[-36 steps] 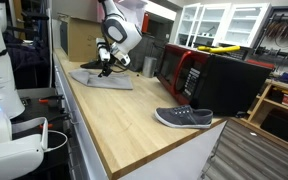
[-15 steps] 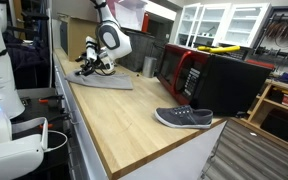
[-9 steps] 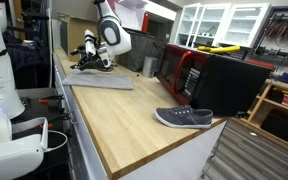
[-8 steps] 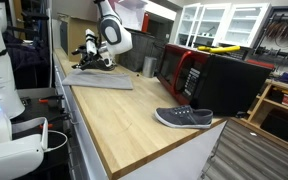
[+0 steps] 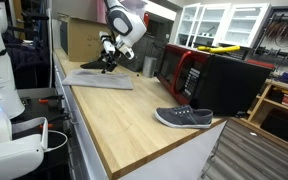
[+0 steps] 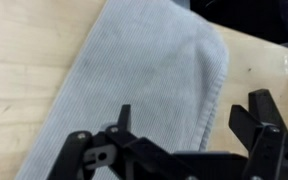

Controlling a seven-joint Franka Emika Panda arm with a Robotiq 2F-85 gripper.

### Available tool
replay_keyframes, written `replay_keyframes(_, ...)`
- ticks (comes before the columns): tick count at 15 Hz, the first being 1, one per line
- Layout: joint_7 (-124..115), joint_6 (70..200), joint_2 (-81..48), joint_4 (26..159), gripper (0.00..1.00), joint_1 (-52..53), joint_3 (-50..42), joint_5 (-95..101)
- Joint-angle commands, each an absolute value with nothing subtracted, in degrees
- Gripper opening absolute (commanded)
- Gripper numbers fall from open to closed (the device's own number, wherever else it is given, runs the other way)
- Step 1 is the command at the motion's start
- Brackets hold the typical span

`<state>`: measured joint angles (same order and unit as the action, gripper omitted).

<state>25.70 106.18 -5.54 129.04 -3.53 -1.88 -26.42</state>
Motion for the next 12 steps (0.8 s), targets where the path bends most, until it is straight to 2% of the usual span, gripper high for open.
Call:
replay_keyframes(1,24.8,117.7,-6.7,127.8,1.00,-3.2,-1.7,-23.8)
replay_keyframes(6,21.3,132.7,-10.2,127.3,1.00,-3.2,-1.5,-20.8)
replay_keyframes(12,12.0,140.8,-13.5,125.8,1.00,-3.1,-1.8,-14.8)
